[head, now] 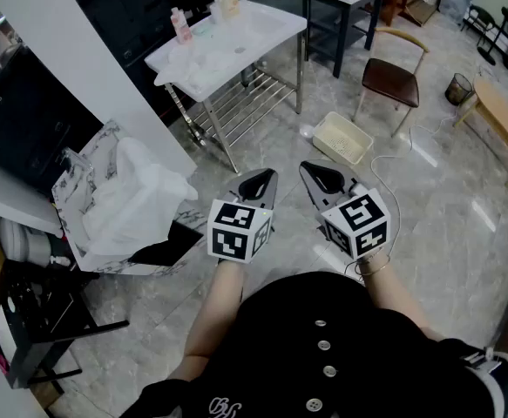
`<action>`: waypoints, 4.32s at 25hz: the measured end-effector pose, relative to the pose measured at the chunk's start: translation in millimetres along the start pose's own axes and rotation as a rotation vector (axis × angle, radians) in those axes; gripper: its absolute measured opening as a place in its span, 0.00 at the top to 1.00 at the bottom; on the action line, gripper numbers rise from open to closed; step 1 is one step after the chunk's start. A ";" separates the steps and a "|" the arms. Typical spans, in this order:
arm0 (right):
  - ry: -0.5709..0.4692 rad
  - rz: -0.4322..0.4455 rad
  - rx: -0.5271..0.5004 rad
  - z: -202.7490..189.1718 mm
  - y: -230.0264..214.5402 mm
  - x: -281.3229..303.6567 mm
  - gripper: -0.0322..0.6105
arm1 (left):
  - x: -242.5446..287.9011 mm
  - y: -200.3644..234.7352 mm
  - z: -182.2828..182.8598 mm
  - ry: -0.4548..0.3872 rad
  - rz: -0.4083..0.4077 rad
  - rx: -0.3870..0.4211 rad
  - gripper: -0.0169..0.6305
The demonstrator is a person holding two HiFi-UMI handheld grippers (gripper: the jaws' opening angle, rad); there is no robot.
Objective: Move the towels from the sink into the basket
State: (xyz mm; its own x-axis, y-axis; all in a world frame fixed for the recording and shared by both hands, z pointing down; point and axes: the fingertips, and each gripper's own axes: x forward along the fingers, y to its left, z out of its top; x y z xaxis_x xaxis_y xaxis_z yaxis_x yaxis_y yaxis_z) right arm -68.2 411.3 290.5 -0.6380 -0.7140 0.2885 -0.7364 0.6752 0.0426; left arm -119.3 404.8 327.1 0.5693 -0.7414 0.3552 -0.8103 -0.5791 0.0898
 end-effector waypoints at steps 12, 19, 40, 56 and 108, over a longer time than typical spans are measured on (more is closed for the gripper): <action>0.022 0.047 0.041 -9.7 11.2 4.7 0.95 | -1.6 1.7 1.9 -0.039 0.025 -0.052 0.94; 0.024 0.066 0.077 -20.4 7.3 1.0 0.95 | 0.6 -1.0 2.0 -0.060 0.044 -0.055 0.94; 0.038 0.076 0.105 -42.9 -27.3 -7.6 0.46 | 23.0 -14.8 -7.2 -0.061 0.109 -0.116 0.64; 0.057 0.072 0.119 -30.5 -66.1 83.6 0.45 | 72.6 72.8 -0.5 -0.031 0.129 -0.164 0.62; 0.086 0.205 0.044 61.5 -181.5 442.2 0.45 | 223.7 402.8 97.9 -0.054 0.261 -0.171 0.62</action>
State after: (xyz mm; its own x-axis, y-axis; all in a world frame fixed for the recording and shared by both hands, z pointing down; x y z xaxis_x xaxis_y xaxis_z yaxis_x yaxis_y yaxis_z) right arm -230.4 -38.4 351.4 -0.7553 -0.5429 0.3672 -0.6034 0.7947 -0.0661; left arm -304.7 -27.5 351.6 0.3418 -0.8773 0.3370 -0.9391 -0.3048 0.1590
